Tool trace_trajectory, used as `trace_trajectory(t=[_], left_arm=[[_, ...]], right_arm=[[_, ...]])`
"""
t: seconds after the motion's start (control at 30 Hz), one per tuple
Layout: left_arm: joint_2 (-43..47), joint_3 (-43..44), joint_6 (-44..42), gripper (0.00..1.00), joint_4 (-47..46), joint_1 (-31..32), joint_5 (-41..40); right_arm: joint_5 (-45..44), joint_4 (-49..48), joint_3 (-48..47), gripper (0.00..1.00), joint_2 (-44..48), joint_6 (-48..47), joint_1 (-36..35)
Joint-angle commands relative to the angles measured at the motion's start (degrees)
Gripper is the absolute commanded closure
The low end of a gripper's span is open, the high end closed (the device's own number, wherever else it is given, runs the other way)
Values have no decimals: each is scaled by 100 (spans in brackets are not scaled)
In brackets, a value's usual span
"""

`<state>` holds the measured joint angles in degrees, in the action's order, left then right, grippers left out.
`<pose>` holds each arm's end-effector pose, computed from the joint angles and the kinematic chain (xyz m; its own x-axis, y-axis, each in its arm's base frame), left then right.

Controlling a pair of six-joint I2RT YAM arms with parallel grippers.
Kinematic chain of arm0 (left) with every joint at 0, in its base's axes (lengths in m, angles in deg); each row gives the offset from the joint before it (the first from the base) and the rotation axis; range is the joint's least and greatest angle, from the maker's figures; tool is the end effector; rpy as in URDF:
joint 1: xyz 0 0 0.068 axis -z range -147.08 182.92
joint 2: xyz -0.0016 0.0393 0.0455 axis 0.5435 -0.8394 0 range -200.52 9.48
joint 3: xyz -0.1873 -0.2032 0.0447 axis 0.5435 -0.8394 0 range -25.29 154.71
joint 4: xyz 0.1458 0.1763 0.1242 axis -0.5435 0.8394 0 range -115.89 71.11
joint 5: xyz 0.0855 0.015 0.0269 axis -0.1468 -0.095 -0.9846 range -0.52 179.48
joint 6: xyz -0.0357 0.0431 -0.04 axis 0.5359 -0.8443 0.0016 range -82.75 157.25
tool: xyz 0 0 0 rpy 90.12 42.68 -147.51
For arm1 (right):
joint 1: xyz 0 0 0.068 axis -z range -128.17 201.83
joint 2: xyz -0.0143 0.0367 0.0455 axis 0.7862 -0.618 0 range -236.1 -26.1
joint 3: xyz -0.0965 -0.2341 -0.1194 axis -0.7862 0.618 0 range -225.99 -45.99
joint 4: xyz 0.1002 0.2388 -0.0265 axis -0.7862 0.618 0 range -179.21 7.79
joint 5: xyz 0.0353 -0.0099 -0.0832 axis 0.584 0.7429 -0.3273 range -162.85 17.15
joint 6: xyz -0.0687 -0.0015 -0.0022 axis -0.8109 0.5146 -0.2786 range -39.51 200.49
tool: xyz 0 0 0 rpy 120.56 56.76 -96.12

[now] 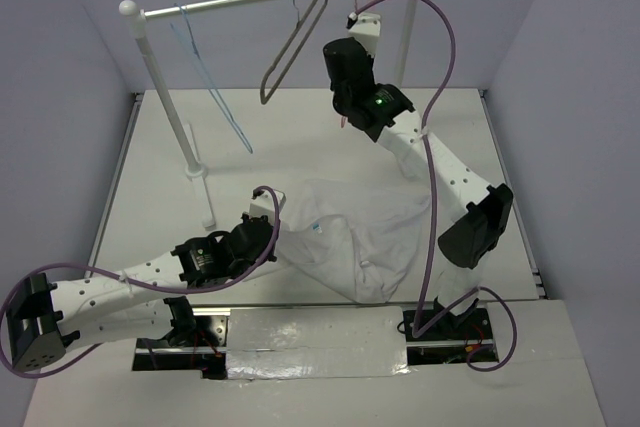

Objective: Place the t-shirt on the hanger
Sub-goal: Pick up the hanger from the clothesline.

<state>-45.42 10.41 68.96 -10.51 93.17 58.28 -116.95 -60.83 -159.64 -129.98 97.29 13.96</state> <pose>0.1311 -0.1716 0.2430 -0.5187 0.0014 -0.8550 0.3037 0.9351 -0.1827 0.3577 0.2293 0.4411 -0.2183 0.0934 -0.9714 0.1493 0.9869 0.0613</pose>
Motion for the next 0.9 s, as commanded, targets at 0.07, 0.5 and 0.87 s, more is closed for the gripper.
trace_trajectory(t=[0.07,0.5,0.87], left_arm=[[-39,24,3,100,-140,5,-70],[-39,42,11,100,-114,22,-105],[-74,164,-15,100,-210,-22,-18]], right_arm=[[207,-412,-246,100,728,-835,130],[893,-500,562,100,1562,-1136,306],[2895,519,2766,100,3319,-142,298]])
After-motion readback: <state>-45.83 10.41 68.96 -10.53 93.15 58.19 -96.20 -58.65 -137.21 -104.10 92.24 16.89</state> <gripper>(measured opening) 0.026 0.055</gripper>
